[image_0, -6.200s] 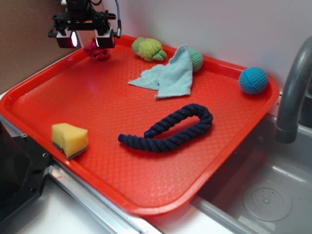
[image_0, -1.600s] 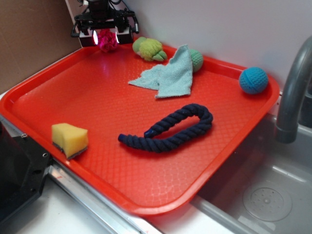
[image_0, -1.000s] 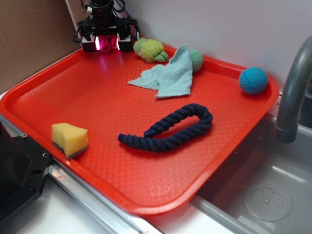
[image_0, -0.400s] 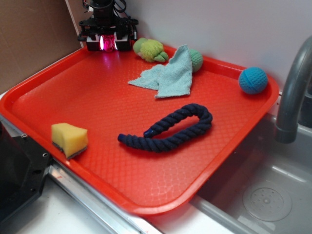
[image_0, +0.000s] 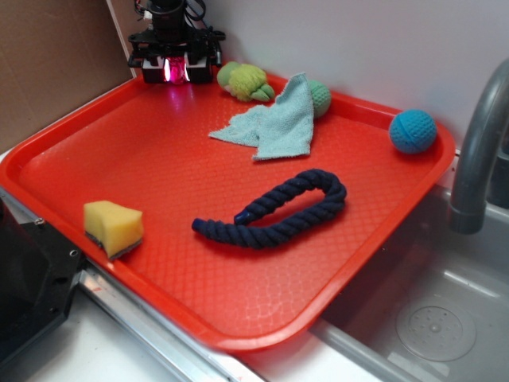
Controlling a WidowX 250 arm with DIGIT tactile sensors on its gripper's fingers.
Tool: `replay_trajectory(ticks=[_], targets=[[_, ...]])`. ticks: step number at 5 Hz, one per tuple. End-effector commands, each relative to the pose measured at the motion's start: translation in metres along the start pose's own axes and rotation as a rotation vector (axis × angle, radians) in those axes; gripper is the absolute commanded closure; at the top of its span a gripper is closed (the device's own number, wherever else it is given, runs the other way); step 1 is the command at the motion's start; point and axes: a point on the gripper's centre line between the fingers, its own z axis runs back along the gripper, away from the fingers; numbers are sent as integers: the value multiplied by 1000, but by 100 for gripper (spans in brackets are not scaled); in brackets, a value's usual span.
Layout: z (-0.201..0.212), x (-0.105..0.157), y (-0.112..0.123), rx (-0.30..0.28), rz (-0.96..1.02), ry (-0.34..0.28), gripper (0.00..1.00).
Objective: Grab the red paper.
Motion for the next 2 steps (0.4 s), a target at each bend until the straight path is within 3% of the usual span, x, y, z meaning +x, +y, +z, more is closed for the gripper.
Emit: replay_trajectory(ticks=[1, 2], targets=[[43, 5, 22, 9, 5, -109, 100], [67, -5, 29, 9, -12, -127, 100]])
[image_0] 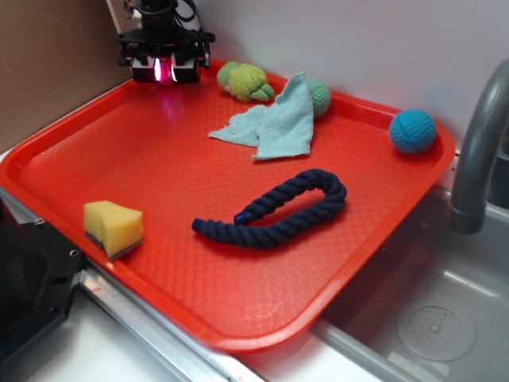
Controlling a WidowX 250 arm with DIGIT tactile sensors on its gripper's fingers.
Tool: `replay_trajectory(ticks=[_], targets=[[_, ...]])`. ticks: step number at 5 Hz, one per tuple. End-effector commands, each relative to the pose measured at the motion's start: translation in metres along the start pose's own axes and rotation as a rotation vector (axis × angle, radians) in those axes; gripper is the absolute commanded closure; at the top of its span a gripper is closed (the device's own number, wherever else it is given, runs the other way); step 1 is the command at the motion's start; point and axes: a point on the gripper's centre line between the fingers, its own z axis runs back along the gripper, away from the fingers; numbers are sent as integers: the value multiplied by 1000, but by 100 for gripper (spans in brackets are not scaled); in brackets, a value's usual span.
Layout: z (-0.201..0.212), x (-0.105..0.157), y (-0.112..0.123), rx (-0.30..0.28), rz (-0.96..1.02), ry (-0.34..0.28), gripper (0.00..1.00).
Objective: Grab the red paper.
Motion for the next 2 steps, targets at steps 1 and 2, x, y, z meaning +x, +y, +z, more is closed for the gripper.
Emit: replay_trajectory(ticks=[1, 2], targets=[[115, -44, 25, -72, -87, -26, 100], [183, -76, 40, -71, -150, 76, 100]])
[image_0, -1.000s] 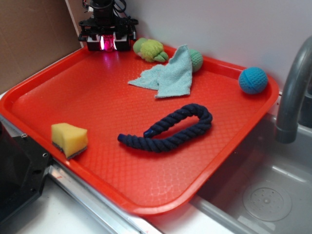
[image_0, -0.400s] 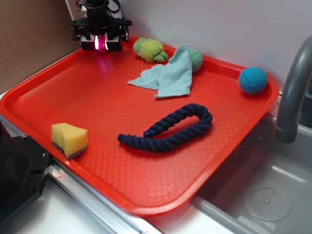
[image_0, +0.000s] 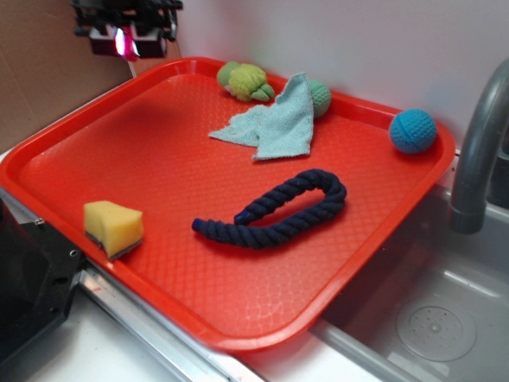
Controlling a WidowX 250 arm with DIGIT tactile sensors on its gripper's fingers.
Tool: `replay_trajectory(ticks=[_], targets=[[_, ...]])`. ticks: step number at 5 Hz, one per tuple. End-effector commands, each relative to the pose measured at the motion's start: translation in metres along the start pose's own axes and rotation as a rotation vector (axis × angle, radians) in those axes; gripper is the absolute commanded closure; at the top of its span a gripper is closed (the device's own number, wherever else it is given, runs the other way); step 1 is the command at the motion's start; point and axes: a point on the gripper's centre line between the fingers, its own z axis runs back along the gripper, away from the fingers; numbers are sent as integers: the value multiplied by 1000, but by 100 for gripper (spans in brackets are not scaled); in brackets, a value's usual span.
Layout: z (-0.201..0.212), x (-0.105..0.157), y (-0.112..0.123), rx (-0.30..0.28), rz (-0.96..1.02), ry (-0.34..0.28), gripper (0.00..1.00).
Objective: Grab the red paper.
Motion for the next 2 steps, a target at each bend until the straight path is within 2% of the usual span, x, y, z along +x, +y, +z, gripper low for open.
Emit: replay_trajectory(ticks=[1, 2], targets=[[130, -41, 28, -104, -117, 140, 100], [142, -54, 29, -203, -172, 166, 100]])
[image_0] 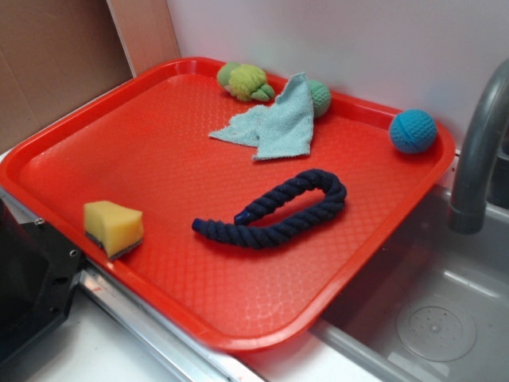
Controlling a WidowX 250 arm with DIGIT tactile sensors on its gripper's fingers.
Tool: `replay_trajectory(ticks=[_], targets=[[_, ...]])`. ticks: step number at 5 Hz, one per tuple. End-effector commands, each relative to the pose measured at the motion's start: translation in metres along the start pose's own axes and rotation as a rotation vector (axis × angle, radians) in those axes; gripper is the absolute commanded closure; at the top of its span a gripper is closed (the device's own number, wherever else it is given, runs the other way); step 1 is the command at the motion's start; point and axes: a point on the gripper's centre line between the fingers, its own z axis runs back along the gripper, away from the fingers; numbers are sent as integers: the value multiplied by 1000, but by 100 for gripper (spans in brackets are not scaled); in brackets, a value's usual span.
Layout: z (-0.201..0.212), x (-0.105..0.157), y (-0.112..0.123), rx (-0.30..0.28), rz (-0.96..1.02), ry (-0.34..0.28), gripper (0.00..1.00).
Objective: Grab the red paper.
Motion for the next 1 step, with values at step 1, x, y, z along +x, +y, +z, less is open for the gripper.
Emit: replay_trajectory(ticks=[1], targets=[[17, -11, 5, -129, -117, -4, 100]])
